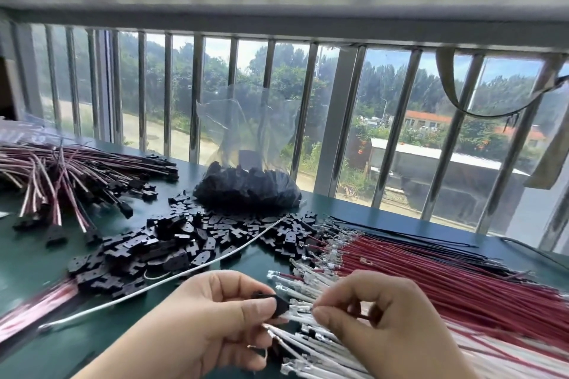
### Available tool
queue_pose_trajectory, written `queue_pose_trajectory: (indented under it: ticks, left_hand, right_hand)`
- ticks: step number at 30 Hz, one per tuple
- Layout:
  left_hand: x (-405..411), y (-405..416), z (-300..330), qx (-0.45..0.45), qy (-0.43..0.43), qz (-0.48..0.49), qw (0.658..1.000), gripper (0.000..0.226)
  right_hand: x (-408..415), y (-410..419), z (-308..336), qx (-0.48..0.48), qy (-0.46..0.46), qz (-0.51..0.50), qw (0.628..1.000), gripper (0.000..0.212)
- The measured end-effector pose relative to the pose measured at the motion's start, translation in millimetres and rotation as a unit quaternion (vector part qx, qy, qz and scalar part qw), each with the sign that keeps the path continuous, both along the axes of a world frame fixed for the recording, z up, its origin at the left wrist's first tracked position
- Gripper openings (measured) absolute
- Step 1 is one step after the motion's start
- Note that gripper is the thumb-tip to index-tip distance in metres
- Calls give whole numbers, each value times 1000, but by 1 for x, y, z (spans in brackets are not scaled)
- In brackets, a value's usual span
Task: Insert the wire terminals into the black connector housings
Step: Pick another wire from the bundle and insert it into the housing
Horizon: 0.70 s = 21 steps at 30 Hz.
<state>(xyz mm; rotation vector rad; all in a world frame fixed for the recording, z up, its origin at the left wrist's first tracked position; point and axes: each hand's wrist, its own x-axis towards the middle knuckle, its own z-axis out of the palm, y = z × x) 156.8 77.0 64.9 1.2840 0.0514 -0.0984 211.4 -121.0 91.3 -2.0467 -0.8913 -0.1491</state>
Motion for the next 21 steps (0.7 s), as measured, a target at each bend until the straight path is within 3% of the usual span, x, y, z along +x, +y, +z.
queue_pose_trajectory:
  ticks: [6, 12, 17, 21]
  left_hand:
    - [-2, -5, 3, -28, -14, 23, 999, 13]
    - [-4, -8, 6, -14, -21, 45, 999, 17]
    - [-4, -7, 4, 48, -18, 46, 998, 22]
    - [-4, -7, 2, 102, -23, 36, 994, 30]
  right_hand:
    - [3, -1, -9, -34, -30, -18, 999, 11]
    - [6, -2, -7, -50, -41, -4, 998, 9]
    - [5, -2, -6, -58, -31, 6, 998, 8]
    - [4, -1, -9, -87, -79, 6, 993, 11]
